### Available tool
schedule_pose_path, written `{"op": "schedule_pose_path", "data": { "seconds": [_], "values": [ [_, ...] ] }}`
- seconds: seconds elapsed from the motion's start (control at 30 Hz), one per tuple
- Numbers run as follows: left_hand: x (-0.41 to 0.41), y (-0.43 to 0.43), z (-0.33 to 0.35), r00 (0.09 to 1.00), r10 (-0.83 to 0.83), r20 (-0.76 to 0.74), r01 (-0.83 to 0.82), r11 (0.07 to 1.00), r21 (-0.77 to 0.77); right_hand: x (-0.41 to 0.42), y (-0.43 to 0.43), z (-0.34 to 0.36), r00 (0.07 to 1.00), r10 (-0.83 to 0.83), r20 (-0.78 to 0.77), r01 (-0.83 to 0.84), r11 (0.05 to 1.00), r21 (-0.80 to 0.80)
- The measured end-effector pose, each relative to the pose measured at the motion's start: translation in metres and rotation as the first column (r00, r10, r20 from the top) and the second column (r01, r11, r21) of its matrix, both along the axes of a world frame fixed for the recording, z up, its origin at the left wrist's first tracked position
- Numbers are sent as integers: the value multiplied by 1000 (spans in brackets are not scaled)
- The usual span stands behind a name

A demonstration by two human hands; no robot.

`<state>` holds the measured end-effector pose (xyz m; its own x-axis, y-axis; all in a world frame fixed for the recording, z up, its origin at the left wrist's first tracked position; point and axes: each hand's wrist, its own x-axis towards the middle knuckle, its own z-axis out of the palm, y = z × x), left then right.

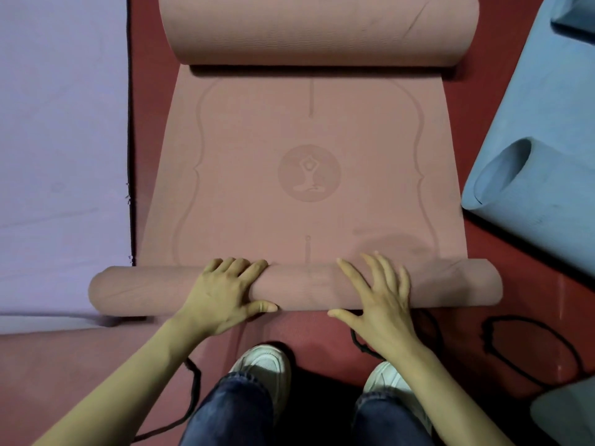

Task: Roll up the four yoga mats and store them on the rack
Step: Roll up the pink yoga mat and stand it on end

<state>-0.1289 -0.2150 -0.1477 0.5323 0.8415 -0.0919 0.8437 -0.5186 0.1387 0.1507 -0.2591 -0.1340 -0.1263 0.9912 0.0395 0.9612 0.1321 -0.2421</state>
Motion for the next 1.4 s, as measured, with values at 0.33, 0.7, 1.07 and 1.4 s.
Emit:
{"op": "schedule_pose_path", "data": {
  "seconds": [0.33, 0.7, 1.07, 1.4],
  "values": [
    [6, 7, 10, 981, 54, 186, -65, 996, 55, 23, 43, -1, 998, 47, 43, -28, 932, -362],
    [8, 30, 3, 991, 72, 109, -66, 996, -54, 3, 18, -20, 999, -39, -6, 38, 995, -88],
    [26, 11, -4, 957, 170, 233, -201, 972, 118, 10, 74, -1, 993, 81, 88, -51, 950, -308],
    [21, 43, 0, 948, 247, 202, -246, 969, -29, -6, 52, -20, 996, 27, 86, -22, 998, -57]
  ]
}}
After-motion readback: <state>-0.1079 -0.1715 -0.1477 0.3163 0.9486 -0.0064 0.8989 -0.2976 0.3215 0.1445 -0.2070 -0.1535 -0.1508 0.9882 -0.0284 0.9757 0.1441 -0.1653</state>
